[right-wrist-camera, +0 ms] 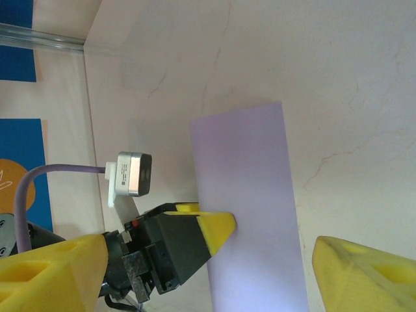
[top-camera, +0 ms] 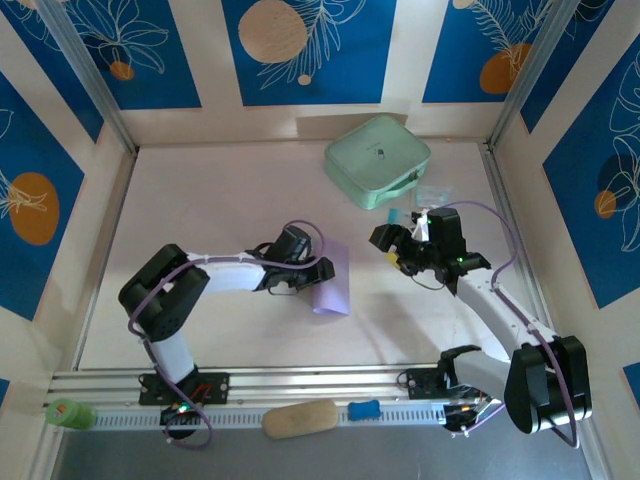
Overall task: Fold a paper plane with a square sheet of paper (pick it up from the middle)
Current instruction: First fold the square sheet of paper in half at the center of the table.
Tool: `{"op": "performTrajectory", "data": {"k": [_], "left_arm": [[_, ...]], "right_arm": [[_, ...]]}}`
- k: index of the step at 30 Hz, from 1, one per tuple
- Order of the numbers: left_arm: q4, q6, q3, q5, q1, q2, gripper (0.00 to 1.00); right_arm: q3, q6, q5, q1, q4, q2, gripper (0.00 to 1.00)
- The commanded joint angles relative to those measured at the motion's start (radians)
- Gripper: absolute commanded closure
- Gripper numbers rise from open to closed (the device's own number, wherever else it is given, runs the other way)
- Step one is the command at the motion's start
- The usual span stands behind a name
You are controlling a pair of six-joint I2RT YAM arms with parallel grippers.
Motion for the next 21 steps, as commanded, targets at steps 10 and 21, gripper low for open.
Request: {"op": "performTrajectory", "data": {"k": [10,21], "left_arm": [[-0.238,0.14,0.052,-0.157,-0.005,-0.081,0.42],[-0.272,0.138,0.054,-0.171,0.009,-0.074,0.49]], "right_arm": [[0.015,-0.015,-0.082,0.015,0.024,0.058,0.17],[0.046,-0.023,-0.114,0.05,0.027,0.126,0.16]]}}
